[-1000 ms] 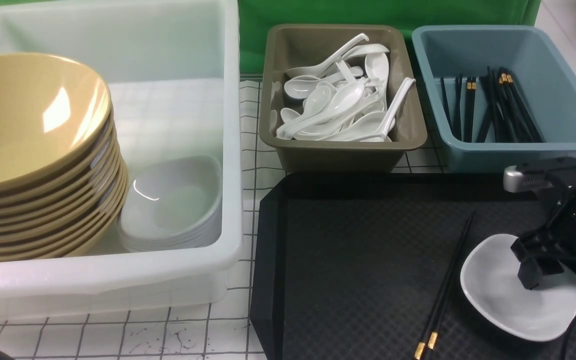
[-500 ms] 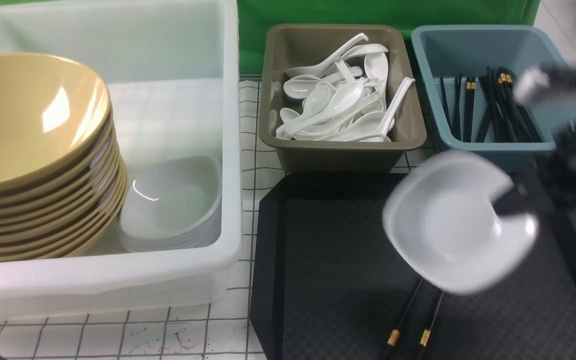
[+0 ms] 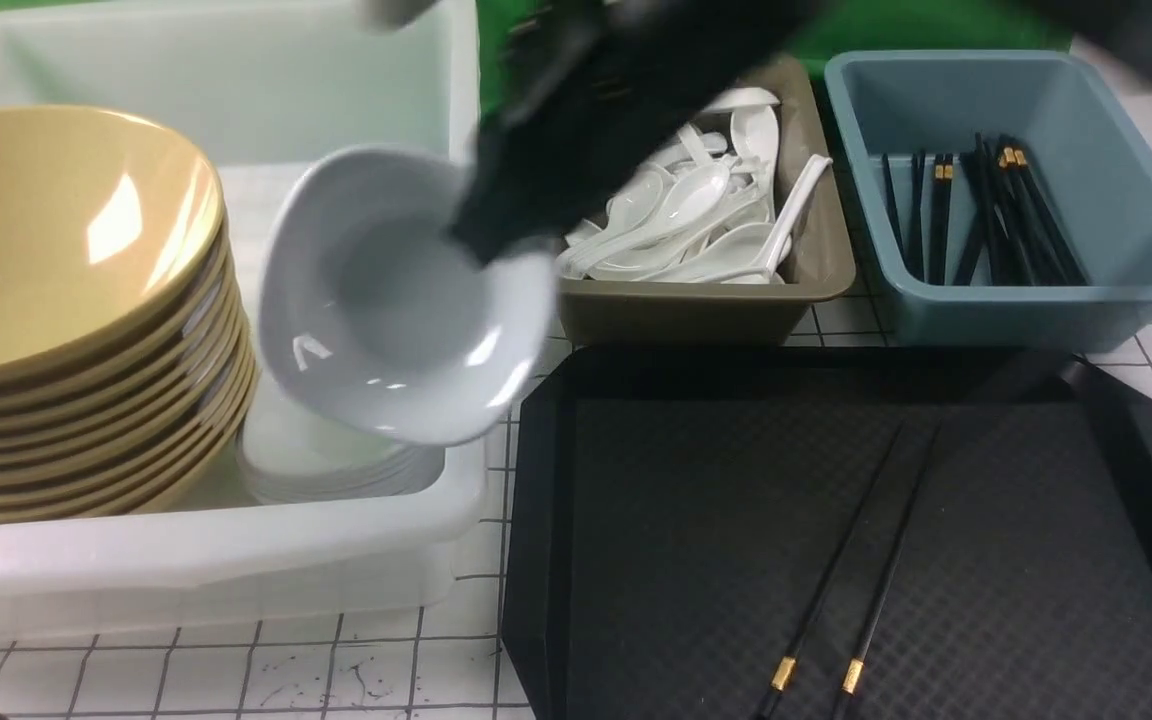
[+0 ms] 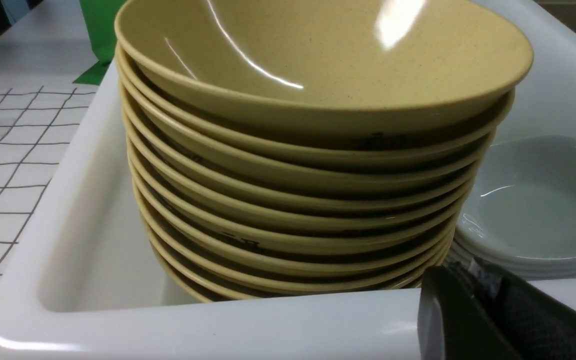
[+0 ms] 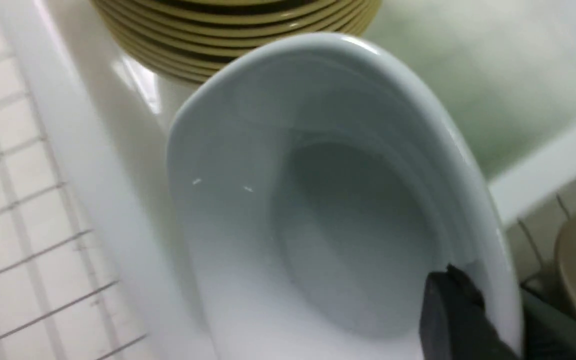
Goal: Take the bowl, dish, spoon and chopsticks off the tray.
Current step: Use the right arm to put the plate into the large storage box on the left, then use the right arm to grab a chopstick
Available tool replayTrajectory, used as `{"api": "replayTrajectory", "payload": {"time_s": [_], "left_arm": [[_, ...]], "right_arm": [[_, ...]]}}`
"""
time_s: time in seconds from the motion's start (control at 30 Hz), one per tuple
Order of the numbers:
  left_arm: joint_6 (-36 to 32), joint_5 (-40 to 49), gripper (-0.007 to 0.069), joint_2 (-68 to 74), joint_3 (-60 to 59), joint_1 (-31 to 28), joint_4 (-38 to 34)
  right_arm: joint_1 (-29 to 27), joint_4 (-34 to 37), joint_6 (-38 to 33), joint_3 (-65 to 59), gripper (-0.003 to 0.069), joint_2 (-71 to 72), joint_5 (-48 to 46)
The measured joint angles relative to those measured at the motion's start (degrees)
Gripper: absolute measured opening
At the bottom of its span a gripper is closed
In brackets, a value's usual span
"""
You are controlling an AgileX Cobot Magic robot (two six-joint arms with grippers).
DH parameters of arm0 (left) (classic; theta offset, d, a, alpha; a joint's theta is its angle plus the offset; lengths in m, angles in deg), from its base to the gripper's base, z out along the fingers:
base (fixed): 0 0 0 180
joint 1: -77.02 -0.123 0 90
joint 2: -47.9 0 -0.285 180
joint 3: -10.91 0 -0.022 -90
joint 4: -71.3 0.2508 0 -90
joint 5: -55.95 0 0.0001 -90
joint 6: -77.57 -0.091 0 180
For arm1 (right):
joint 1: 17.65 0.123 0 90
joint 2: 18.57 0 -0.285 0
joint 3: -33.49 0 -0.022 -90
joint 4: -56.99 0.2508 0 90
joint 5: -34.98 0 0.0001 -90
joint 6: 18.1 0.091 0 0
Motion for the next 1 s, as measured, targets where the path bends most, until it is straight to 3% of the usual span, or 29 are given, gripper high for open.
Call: {"api": "replayTrajectory", "payload": {"time_s": [0.13, 0.27, 0.53, 0.57, 0.67, 0.83, 1.0], "left_arm": [[0.0, 0.3, -0.0013, 0.0, 0.0, 0.0, -0.2], [0.0, 0.3, -0.0013, 0.0, 0.0, 0.0, -0.2], [0.1, 0.3, -0.0013, 0.0, 0.0, 0.0, -0.4], [0.1, 0.3, -0.0013, 0.0, 0.0, 0.0, -0.4], [0.1, 1.0, -0.0013, 0.0, 0.0, 0.0, -0.7], [0.1, 1.2, -0.0013, 0.0, 0.0, 0.0, -1.7], [0.1, 0.4, -0.0013, 0.0, 0.0, 0.0, -2.1]], "right_arm": [[1.8, -3.3, 3.3, 12.9, 0.0069, -11.1, -4.2], [2.2, -3.5, 5.8, 15.8, 0.0094, -15.4, -4.0], [0.7, -5.1, 9.0, 13.5, 0.0393, -13.6, -4.7], [0.5, -5.1, 9.0, 13.2, 0.0393, -13.2, -4.7], [-2.2, -7.6, 9.2, 6.5, 0.0461, -4.2, -5.7], [-9.1, -13.6, 13.8, -8.7, 0.0466, 9.1, -5.3], [-18.5, -11.6, 20.7, -39.5, 0.0439, 18.9, 2.9]]}}
